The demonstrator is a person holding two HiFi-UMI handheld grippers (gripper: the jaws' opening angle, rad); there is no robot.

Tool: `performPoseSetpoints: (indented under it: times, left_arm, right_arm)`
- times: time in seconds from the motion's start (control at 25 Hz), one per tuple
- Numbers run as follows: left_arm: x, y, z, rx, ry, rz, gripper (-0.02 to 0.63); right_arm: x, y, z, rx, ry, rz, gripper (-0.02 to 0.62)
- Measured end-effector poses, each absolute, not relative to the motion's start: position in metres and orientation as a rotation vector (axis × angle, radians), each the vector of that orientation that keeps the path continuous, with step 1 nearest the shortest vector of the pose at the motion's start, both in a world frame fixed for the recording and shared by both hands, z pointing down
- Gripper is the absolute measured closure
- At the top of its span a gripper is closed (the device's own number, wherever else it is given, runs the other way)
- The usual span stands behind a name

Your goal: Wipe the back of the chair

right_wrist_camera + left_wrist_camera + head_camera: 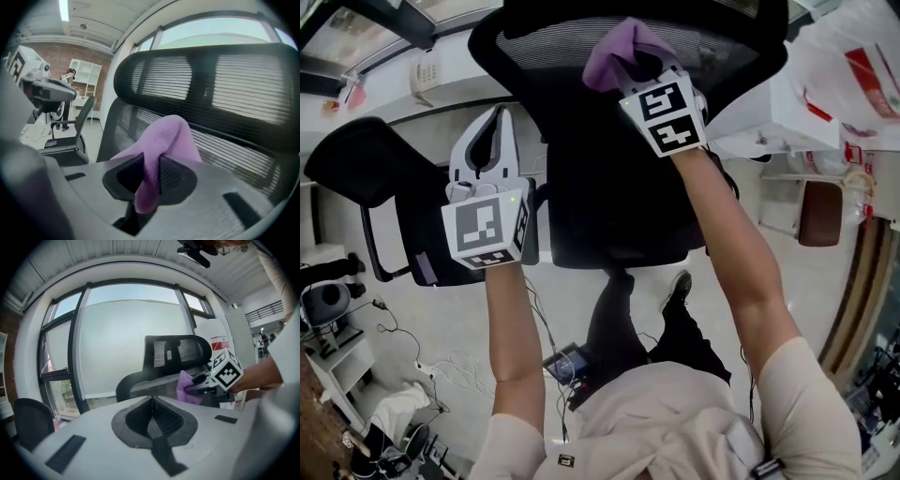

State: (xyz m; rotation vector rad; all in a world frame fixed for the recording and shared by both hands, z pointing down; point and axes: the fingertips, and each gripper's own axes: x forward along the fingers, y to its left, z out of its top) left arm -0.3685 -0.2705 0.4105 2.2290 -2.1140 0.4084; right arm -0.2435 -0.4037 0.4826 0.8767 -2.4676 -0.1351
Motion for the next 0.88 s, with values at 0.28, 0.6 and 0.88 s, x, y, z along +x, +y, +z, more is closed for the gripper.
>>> performPoseSetpoints:
  times: [0.28,0.6,0.88]
  left_arm:
    - [-0.258,-0.312,0.426,2.383,-1.945,0.429,0.598]
    - [-0.185,-0.321,0.436,2.463,-1.835,0.427,0.598]
    - [-0.238,-0.311,0.428,2.396,-1.923,0.398,0.598]
  right_arm:
    - [-0.050,-0.444,0.494,1.203,-2.317,-0.029,0.540]
    - [0.010,-0.443,0.498,1.261,-2.277,0.004,0.541]
    - [-0.066,-0.441,0.491,1.148,-2.336,-0.044,0.541]
